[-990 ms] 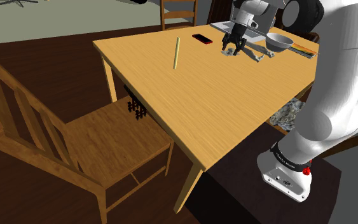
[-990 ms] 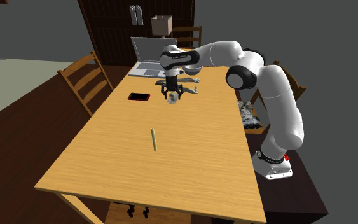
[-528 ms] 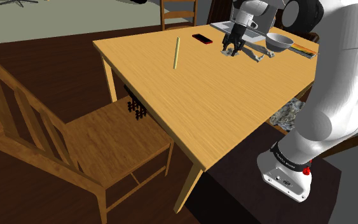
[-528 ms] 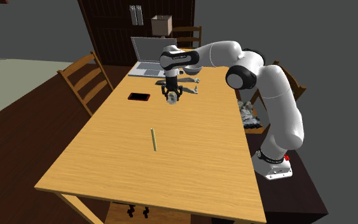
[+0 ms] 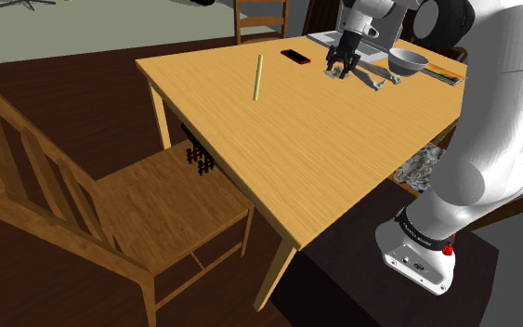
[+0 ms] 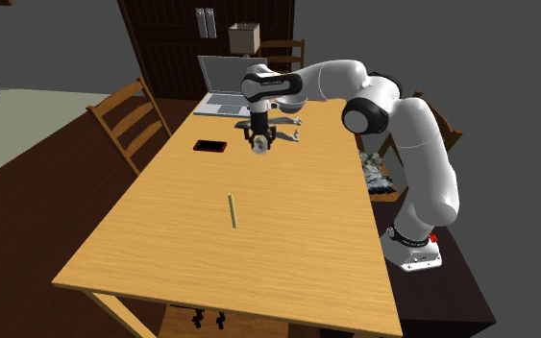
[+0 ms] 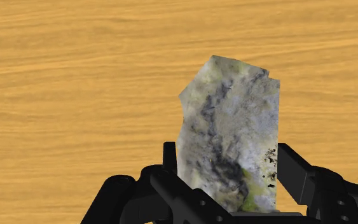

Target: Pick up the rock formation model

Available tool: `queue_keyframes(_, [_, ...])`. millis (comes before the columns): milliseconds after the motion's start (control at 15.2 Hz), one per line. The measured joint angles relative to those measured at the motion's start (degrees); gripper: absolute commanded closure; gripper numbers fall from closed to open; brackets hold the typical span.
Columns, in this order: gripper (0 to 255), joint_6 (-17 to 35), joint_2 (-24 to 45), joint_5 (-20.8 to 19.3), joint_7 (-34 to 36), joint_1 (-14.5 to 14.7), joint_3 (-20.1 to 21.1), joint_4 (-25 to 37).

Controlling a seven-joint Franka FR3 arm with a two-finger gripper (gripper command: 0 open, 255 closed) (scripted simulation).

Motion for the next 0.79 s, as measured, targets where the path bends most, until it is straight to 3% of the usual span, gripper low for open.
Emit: queue_keyframes(792, [255, -8.0, -1.1, -0.5, 1.9, -0.8, -0.2, 7.2])
